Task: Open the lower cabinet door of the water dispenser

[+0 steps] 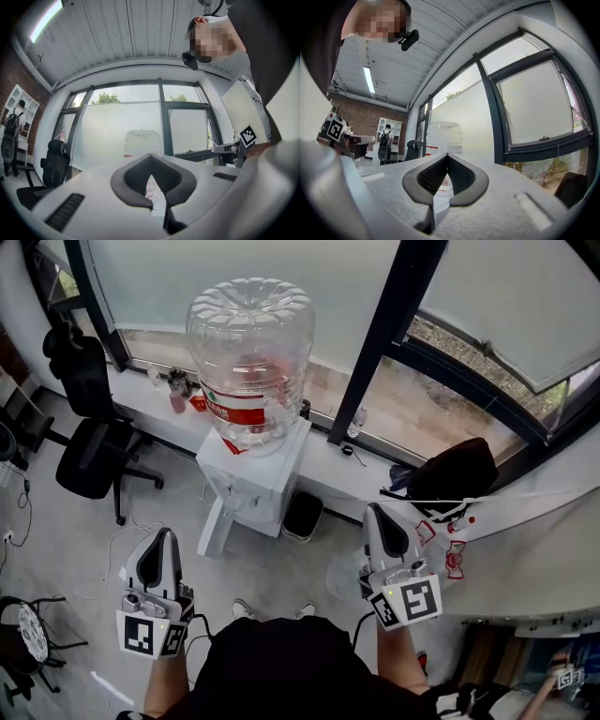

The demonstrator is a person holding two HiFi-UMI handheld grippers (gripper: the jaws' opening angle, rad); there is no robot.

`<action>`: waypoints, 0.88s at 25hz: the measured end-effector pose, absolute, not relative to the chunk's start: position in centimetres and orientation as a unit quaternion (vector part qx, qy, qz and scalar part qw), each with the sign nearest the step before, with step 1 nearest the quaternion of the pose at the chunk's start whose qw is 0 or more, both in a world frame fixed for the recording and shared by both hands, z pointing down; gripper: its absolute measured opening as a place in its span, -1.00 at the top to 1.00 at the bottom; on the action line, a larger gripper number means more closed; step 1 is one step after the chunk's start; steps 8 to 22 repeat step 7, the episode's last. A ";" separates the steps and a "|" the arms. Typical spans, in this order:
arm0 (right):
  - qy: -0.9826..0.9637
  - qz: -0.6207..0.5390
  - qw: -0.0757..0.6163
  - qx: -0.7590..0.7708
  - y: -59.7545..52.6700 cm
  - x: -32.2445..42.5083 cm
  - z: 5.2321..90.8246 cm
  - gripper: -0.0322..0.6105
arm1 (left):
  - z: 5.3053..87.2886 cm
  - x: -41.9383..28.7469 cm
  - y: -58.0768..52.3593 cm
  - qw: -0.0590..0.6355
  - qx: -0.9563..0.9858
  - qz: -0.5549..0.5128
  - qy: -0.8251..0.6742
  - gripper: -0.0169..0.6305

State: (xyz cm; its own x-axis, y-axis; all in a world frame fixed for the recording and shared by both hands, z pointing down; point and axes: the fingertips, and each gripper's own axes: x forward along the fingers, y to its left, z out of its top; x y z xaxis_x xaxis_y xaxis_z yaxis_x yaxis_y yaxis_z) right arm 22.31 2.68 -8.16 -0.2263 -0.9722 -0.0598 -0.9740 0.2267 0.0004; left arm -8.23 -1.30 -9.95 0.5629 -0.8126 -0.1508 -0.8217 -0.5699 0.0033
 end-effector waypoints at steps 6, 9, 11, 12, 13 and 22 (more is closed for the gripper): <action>0.786 0.018 0.023 -0.617 2.3 22.2 -8.0 0.89 | -9.8 -8.2 -1.5 0.028 -0.882 0.068 0.465 0.92; 0.787 0.018 0.023 -0.616 2.2 22.2 -8.0 0.89 | -9.8 -8.2 -1.6 0.027 -0.882 0.068 0.466 0.92; 0.787 0.018 0.023 -0.616 2.2 22.2 -8.0 0.89 | -9.8 -8.2 -1.6 0.027 -0.882 0.068 0.466 0.92; 0.787 0.018 0.023 -0.616 2.2 22.2 -8.0 0.89 | -9.8 -8.2 -1.6 0.027 -0.882 0.068 0.466 0.92; 0.787 0.018 0.023 -0.616 2.2 22.2 -8.0 0.89 | -9.8 -8.2 -1.6 0.027 -0.882 0.068 0.466 0.92; 0.787 0.018 0.023 -0.616 2.2 22.2 -8.0 0.89 | -9.8 -8.2 -1.6 0.027 -0.882 0.068 0.466 0.92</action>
